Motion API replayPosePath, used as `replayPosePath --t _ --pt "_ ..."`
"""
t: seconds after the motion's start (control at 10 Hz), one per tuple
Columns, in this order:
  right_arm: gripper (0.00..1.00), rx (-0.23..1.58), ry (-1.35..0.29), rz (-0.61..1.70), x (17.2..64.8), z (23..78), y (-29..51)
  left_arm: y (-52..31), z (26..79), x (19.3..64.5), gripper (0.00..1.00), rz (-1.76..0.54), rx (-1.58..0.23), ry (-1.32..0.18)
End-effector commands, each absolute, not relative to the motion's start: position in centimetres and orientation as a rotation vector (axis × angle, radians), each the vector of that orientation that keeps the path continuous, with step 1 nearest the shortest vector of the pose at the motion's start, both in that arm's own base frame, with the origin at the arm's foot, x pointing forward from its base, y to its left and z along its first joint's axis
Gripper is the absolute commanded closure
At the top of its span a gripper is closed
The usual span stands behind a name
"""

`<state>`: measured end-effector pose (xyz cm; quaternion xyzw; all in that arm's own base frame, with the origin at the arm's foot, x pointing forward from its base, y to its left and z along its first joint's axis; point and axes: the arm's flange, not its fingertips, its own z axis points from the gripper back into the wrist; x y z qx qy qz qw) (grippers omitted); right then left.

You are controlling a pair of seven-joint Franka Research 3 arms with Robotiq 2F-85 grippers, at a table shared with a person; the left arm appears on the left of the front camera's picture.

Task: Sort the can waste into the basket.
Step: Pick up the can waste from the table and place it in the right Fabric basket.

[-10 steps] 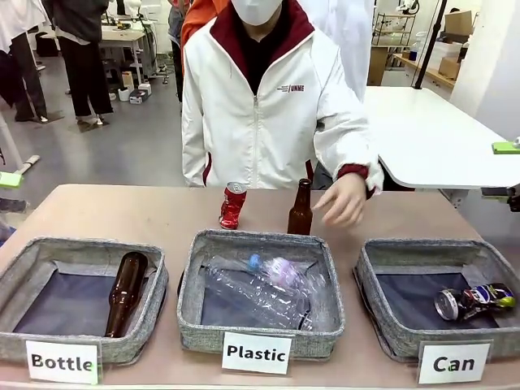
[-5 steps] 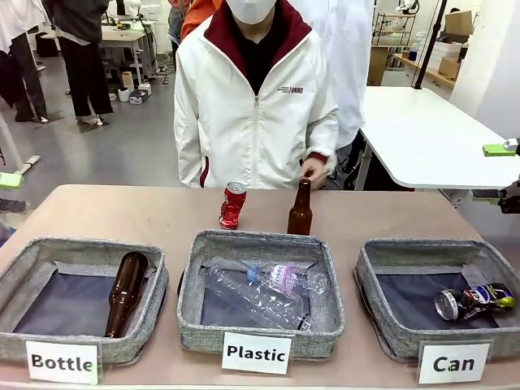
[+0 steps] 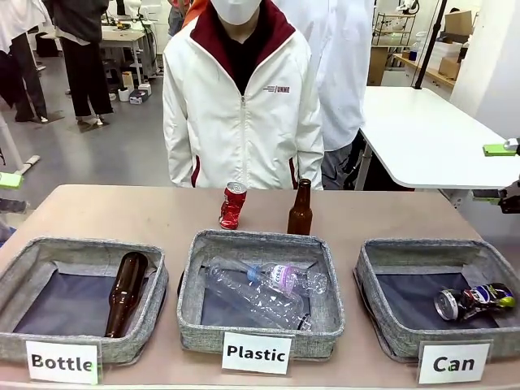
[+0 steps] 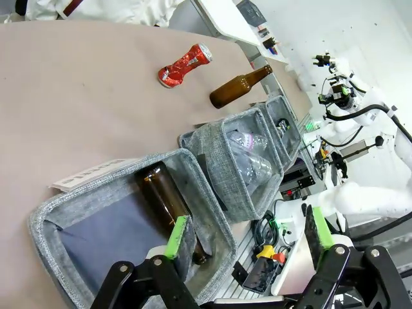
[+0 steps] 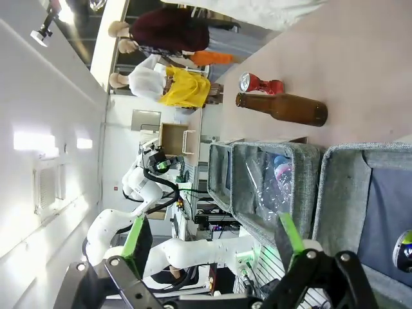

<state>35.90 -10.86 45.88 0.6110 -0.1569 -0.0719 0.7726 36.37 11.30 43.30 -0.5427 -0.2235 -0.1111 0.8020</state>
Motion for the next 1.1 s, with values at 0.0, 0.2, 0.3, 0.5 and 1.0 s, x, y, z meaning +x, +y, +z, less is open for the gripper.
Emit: replayPosePath --t 0.0,0.2,0.3,0.5,1.0 --pt "0.0 1.341 -0.358 -0.154 36.1 46.0 -10.8 11.6 43.3 36.1 0.11 -0.257 -1.163 -0.481" --pt "0.0 1.341 -0.358 -0.154 36.1 46.0 -10.8 9.7 46.1 36.1 0.11 -0.381 -1.148 -0.619" --pt "0.0 1.341 -0.358 -0.154 36.1 46.0 -10.8 5.5 47.2 38.1 0.11 -0.603 -1.088 -0.772" --pt "0.0 1.341 -0.358 -0.154 36.1 46.0 -10.8 -1.8 47.5 42.0 0.11 -0.884 -0.888 -1.047" --pt "0.0 1.341 -0.358 -0.154 36.1 46.0 -10.8 -6.9 44.7 43.6 0.11 -0.955 -0.896 -1.097"
